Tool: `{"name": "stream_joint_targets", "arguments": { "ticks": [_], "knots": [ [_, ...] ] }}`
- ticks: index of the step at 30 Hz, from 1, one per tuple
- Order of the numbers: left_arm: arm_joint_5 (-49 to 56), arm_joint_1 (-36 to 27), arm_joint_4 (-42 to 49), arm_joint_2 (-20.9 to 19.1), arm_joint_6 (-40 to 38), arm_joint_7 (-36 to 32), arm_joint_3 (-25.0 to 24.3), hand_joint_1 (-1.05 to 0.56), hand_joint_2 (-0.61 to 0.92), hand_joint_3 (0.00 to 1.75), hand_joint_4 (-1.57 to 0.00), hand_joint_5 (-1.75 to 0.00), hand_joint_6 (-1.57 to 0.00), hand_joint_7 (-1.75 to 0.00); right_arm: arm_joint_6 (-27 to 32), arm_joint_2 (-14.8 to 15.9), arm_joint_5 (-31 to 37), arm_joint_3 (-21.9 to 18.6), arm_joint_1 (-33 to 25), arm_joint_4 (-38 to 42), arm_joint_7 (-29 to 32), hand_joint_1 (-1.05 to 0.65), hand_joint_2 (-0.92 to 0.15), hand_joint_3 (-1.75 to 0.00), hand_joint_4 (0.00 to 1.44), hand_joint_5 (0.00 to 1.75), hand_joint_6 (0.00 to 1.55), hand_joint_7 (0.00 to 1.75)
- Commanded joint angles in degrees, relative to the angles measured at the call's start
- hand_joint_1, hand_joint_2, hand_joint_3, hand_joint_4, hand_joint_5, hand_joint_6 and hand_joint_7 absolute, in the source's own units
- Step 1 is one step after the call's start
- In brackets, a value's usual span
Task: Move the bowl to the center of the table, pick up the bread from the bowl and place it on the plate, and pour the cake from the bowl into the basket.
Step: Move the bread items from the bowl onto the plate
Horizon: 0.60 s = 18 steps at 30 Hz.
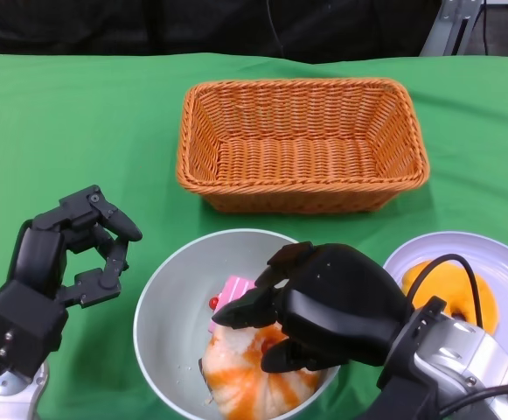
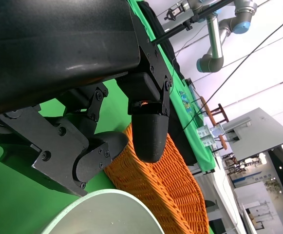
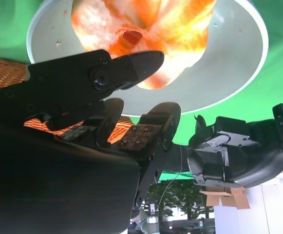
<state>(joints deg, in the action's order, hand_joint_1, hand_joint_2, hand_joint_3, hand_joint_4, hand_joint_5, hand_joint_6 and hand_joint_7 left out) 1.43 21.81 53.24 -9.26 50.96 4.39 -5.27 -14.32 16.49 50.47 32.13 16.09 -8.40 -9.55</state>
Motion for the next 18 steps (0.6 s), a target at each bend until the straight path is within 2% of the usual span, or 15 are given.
{"name": "stream_joint_targets", "arguments": {
  "ticks": [1,10,18],
  "knots": [
    [-1.04,0.57,0.39,-0.57,0.35,1.17,-0.41,-0.07,0.60,1.06,-0.80,-1.61,-0.76,-1.37,-0.34,1.01,-3.66,-1.56,0.86,-1.48,-3.64,-0.47,-0.90,0.00,0.60,0.27,0.66,0.00],
    [-0.51,0.37,0.06,-0.46,0.03,0.31,-0.54,-0.05,0.60,1.07,-0.80,-1.65,-0.77,-1.38,-0.61,3.54,-7.46,-2.52,2.82,-4.22,-14.03,-0.58,-0.86,0.00,0.46,0.11,0.51,0.00],
    [-0.61,0.01,-0.48,-0.46,-0.19,0.45,-0.51,-0.03,0.62,1.06,-0.78,-1.70,-0.76,-1.39,-1.33,3.65,-6.97,-2.65,2.61,-4.58,-14.58,-0.64,-0.84,-0.01,0.42,0.04,0.47,0.00]
  ]
}}
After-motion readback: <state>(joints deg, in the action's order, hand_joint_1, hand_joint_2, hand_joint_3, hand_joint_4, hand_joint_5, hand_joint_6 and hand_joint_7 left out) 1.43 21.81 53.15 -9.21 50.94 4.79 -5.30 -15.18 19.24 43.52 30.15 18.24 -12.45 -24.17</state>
